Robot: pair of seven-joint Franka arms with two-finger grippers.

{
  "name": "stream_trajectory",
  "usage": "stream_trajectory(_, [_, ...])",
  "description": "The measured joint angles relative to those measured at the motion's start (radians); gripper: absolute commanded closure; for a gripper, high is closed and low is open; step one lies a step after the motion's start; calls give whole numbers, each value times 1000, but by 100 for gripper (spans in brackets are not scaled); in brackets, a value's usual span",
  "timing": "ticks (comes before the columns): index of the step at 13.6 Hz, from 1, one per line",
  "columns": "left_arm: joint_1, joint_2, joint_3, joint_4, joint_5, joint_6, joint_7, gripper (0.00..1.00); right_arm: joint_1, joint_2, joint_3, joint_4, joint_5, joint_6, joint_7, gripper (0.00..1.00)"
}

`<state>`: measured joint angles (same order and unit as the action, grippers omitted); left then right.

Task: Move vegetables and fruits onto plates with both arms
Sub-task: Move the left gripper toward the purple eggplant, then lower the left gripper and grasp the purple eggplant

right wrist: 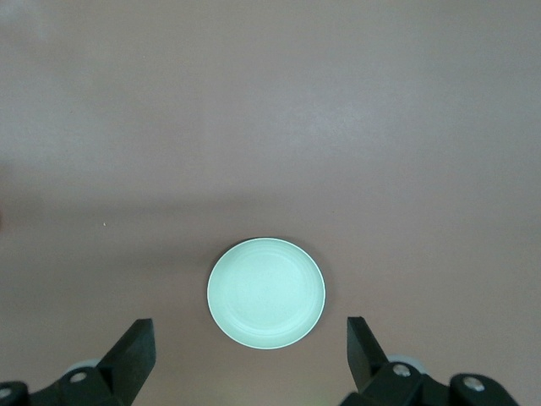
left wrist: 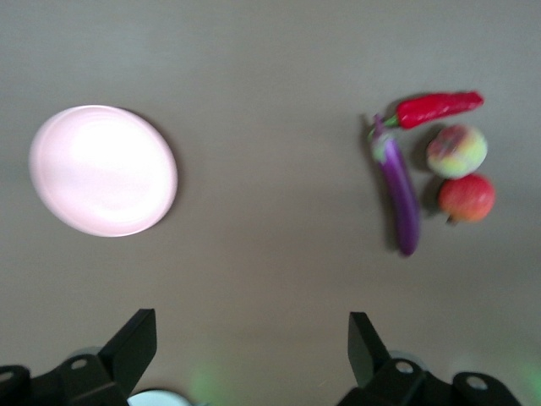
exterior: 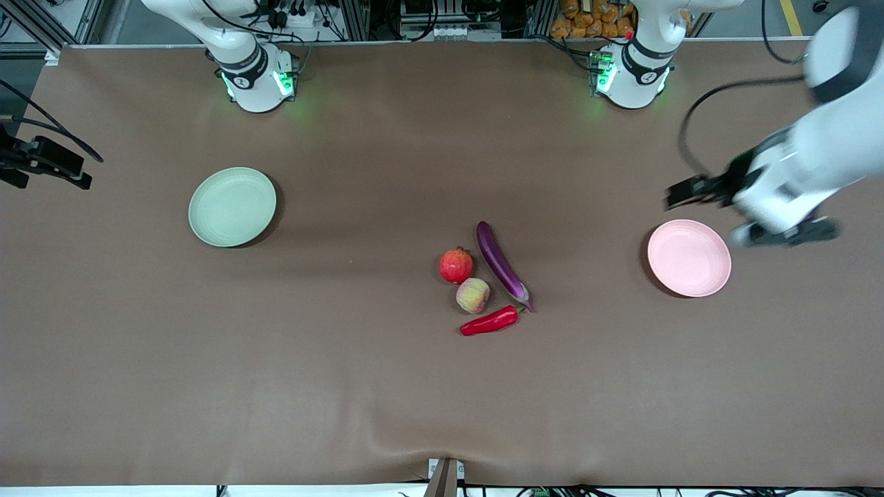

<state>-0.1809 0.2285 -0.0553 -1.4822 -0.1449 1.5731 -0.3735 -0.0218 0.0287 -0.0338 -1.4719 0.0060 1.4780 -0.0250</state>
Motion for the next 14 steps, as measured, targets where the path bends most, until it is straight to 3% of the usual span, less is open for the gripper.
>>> stream_trajectory(5, [-165,217,-5,1,-1,333,-439,0,0,0,0,0,0,0,0,0])
stream_trajectory(8, [-214,321,-5,5,-1,612,-748,0,0,1,-1,0,0,0,0,0])
stream_trajectory(10, [-229,394,-4,23,-1,679,-833,0,0,1,-1,0,0,-1,0,0])
stream_trajectory(14, [-311,492,-4,35,-1,685,-930,0,-1,1,-2,0,0,-1,0,0])
